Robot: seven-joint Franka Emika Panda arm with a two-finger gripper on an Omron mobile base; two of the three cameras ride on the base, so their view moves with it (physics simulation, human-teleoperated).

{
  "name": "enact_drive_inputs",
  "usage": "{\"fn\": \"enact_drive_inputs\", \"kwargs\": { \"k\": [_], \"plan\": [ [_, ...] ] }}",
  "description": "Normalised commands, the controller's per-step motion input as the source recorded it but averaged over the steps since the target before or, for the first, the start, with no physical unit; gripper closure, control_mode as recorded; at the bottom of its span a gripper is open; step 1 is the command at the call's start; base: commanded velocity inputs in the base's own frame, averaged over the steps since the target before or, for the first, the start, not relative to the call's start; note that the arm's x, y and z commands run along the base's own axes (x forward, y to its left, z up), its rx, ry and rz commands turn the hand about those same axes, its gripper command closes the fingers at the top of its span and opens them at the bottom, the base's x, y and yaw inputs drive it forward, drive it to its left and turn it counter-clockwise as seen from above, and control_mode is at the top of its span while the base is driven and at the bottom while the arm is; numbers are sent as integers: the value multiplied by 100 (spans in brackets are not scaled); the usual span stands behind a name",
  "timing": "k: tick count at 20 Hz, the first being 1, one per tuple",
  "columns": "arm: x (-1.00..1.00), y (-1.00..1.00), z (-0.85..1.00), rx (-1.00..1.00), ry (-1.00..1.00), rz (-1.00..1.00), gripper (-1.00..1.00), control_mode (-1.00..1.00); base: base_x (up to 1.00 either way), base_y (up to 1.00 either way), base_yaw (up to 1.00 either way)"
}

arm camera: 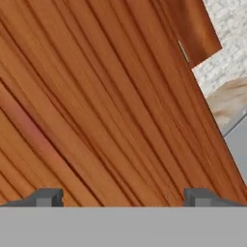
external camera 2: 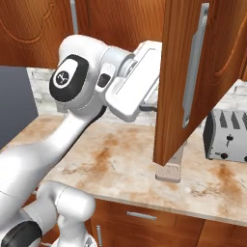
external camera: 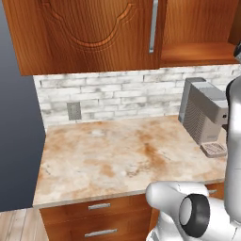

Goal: Open the cabinet and move the ladle to the pot. Then close the cabinet.

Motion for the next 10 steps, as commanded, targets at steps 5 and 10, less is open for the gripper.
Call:
{"fn": "enact_drive_inputs", "kwargs": {
  "k": [5, 10],
  "plan": [
    [-57, 100, 0, 3, 1, 42, -100, -100, 0, 0, 0],
    [-43, 100, 0, 0, 0, 60, -100, -100, 0, 0, 0]
  ]
}}
